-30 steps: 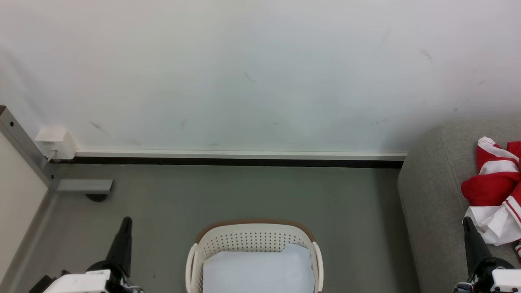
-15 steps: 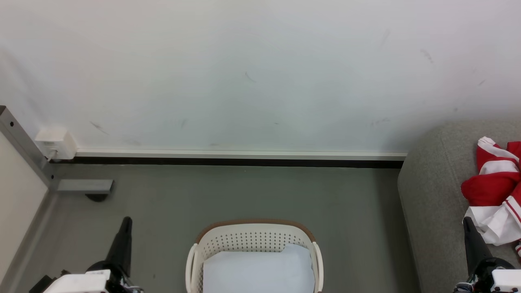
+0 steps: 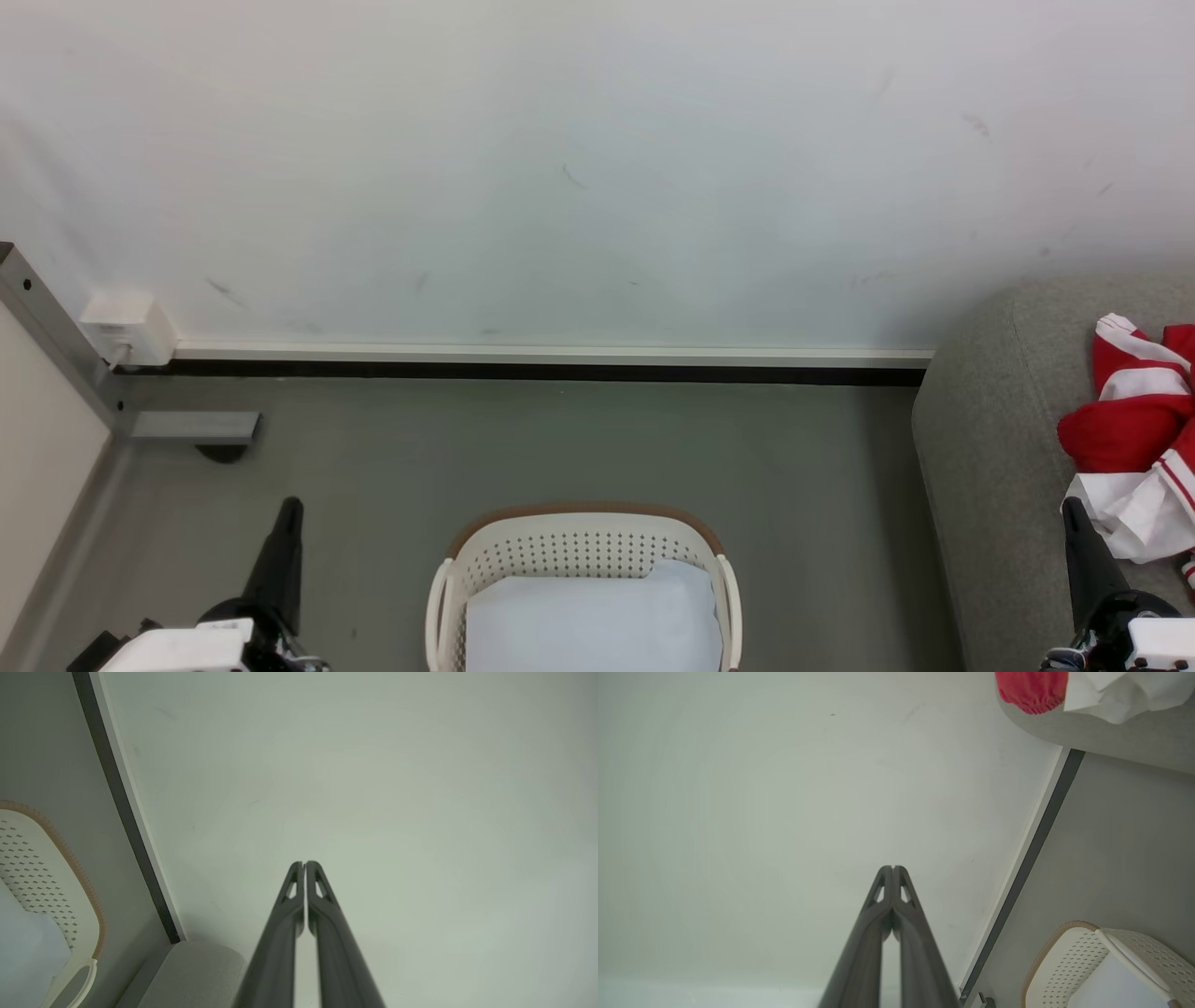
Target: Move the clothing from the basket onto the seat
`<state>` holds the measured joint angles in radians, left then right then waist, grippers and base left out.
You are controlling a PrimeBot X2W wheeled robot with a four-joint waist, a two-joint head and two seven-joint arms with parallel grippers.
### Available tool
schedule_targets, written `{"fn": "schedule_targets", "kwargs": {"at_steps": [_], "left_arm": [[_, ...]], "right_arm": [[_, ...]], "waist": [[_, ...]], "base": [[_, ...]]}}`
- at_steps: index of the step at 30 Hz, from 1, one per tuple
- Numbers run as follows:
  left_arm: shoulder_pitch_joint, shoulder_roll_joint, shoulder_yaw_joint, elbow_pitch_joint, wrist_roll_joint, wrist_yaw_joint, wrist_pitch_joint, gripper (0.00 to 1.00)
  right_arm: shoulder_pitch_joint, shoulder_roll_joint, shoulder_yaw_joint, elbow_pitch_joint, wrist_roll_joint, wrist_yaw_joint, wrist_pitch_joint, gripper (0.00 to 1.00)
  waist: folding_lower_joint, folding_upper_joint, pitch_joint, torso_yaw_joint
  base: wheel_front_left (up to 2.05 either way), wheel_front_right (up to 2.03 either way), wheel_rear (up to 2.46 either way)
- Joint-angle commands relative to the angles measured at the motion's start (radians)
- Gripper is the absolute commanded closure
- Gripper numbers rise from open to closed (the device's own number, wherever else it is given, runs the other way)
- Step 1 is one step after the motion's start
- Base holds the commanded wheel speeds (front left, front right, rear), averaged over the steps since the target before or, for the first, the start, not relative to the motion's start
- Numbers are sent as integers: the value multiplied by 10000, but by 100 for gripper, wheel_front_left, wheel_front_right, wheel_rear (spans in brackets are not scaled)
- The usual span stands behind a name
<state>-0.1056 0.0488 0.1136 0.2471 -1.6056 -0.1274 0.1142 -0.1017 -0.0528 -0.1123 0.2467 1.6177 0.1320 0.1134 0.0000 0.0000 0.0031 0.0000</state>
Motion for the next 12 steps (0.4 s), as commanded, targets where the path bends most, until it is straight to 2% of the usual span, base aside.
{"fn": "schedule_targets", "kwargs": {"at_steps": [1,12], "left_arm": [[-66,26,17,-37,-135,-64,36,100],[-66,26,17,-36,-135,-64,35,100]], "right_arm": [[-114,26,-48,-48,-72,-24,27,100],[-114,29,-50,-47,-77,-25,32,100]], "waist": [[0,0,0,0],[0,0,0,0]], "base": [[0,0,0],[0,0,0]]}}
